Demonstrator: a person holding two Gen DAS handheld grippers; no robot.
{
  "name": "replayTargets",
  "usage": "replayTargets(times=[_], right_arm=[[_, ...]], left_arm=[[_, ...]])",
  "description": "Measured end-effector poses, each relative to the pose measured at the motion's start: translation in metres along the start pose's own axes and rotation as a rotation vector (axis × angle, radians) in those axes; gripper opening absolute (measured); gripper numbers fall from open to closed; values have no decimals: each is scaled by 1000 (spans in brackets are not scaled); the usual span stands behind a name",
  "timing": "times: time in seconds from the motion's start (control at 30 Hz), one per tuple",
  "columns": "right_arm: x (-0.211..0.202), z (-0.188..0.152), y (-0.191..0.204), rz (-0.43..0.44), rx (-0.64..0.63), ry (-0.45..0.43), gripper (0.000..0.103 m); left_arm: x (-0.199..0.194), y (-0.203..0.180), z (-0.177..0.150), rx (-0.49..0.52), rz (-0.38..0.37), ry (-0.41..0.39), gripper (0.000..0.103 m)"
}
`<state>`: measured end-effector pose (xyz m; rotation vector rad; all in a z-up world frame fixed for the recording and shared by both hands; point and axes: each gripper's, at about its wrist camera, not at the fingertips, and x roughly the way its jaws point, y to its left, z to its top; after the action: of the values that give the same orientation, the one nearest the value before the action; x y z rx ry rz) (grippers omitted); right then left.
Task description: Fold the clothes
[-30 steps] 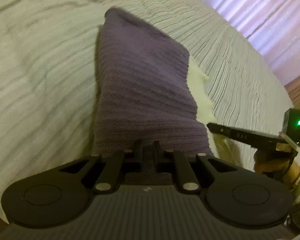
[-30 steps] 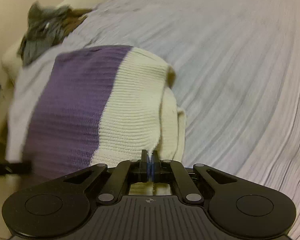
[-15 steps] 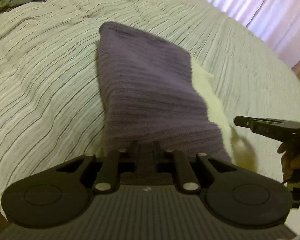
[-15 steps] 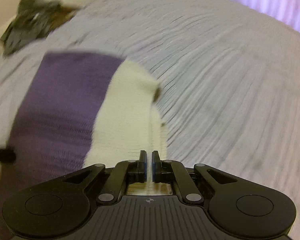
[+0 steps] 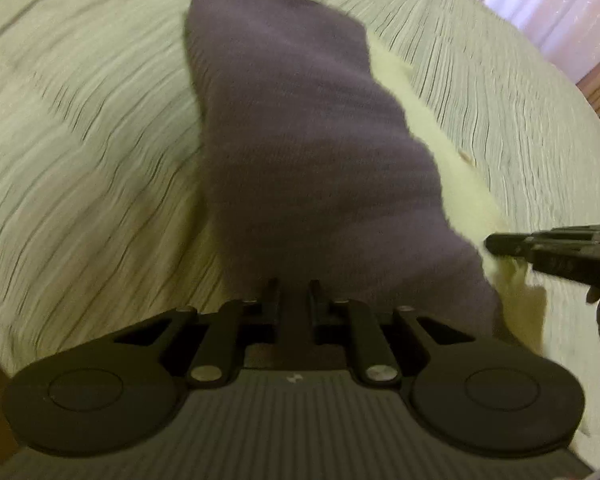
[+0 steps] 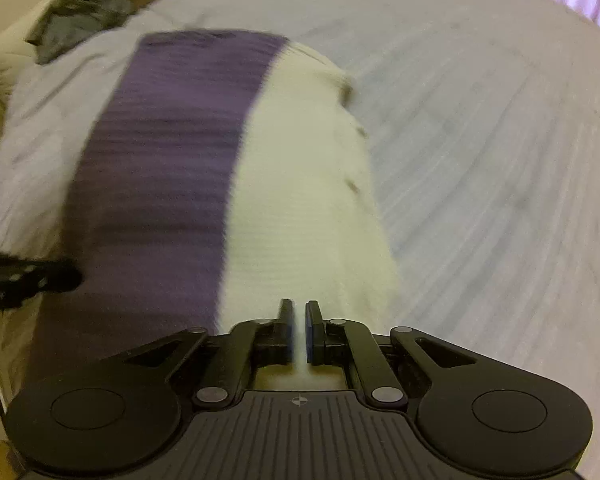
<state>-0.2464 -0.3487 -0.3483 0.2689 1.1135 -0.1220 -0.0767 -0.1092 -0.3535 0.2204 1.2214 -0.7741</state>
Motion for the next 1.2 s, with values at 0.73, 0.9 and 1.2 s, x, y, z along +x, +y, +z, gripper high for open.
replayTargets(times=[0.73, 0.9, 1.2], right_arm=[[51, 126, 25, 142, 38, -235, 37], [16, 73, 41, 117, -45, -236, 75], [-21, -48, 36, 47, -113, -126, 66]], left_arm=[[41, 29, 118, 18, -43, -238, 6], [20, 2, 57, 14, -67, -193, 6], [-14, -45, -85, 1, 157, -216, 5]])
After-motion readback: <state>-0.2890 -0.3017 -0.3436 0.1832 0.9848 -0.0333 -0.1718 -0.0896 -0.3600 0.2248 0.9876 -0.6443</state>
